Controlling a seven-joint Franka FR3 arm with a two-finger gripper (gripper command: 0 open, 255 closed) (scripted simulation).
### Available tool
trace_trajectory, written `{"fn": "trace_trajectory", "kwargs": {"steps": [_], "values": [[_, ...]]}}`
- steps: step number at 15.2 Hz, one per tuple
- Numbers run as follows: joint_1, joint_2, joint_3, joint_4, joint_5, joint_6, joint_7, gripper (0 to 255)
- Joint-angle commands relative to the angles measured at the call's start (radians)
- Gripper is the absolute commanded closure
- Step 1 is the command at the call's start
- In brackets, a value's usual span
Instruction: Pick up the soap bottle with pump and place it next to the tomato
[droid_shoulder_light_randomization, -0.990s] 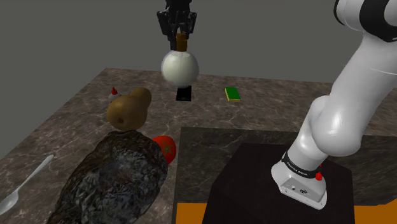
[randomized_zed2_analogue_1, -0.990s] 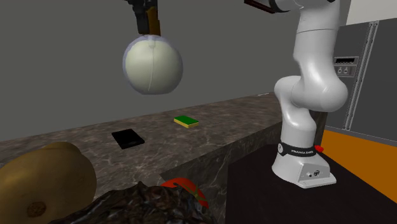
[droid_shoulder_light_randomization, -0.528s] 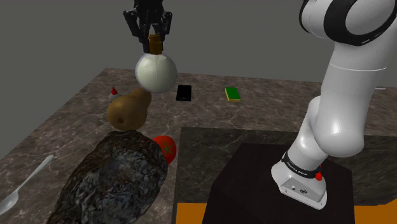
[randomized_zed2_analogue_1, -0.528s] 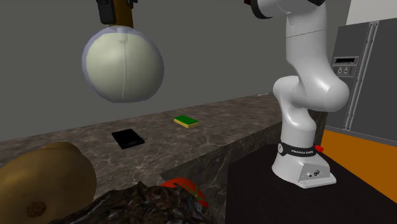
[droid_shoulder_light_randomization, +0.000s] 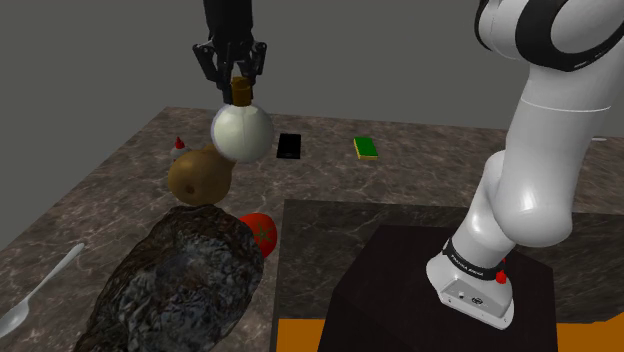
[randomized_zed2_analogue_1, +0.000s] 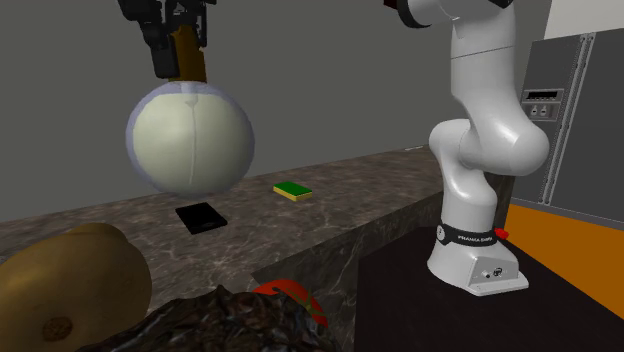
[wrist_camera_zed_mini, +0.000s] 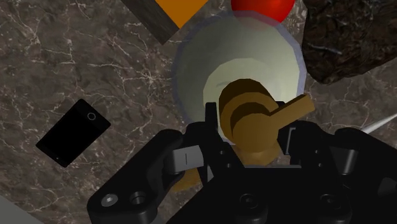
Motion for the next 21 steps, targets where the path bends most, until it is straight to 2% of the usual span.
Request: {"fn": "trace_trajectory", "kwargs": {"steps": [1,21], "values": [[-0.002,-0.009,0.000,-0.038,0.002,0.030,-0.002,255],[-0.009,-0.041,-0.004,-0.351,0.010,0.311,-0.020,255]]}}
